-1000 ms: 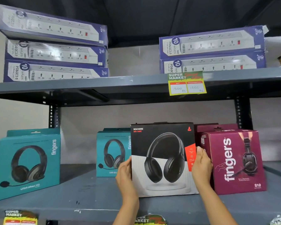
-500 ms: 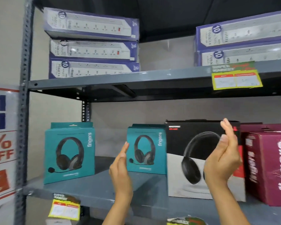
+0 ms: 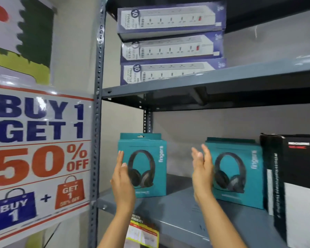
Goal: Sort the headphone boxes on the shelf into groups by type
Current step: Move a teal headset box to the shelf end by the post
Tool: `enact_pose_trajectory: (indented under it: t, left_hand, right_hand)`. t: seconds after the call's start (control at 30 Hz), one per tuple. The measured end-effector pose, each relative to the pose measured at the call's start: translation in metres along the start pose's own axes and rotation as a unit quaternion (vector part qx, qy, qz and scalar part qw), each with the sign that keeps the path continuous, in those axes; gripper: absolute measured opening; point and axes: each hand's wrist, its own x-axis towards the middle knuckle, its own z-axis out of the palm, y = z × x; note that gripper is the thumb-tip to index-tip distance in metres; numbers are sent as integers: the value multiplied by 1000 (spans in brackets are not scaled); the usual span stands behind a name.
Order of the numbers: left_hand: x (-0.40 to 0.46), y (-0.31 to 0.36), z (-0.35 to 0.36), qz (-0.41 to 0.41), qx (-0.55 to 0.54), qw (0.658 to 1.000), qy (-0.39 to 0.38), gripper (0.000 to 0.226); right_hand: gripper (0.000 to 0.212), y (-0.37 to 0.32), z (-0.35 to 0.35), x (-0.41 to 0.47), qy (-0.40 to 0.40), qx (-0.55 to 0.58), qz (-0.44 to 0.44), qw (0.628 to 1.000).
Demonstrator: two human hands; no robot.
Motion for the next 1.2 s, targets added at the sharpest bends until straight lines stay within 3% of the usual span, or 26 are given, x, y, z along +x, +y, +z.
enact_pose_trajectory:
  t: [0.13,0.27,0.47,0.6,0.73,0.93,1.2]
  left_hand:
    - [35,-19,-29,-38,42,998,-17,43]
    - [62,-35,-41,-88,39,993,-73,46]
    - [70,-64,-48,-110,35,977,-181,61]
    - [68,-68,-51,-135,2,975,-175,54]
    - [73,-58,-51,-169,-42,973,-151,54]
    - [74,-42,-46,-179,-55,968,-167,76]
    - [70,-40,-44,-175,-81,966,-172,74]
  right_hand:
    - [37,47,41,2,-50,28,187,981]
    - [35,58,64,8,-103,-19,275,956]
    - [29,56,65,8,-167,-43,280,944]
    - [23,55,61,8,-213,-37,258,942]
    - [37,54,61,8,-240,-5,213,947]
    - [61,52,62,3,-216,48,229,948]
    - [59,55,59,2,-195,51,240,950]
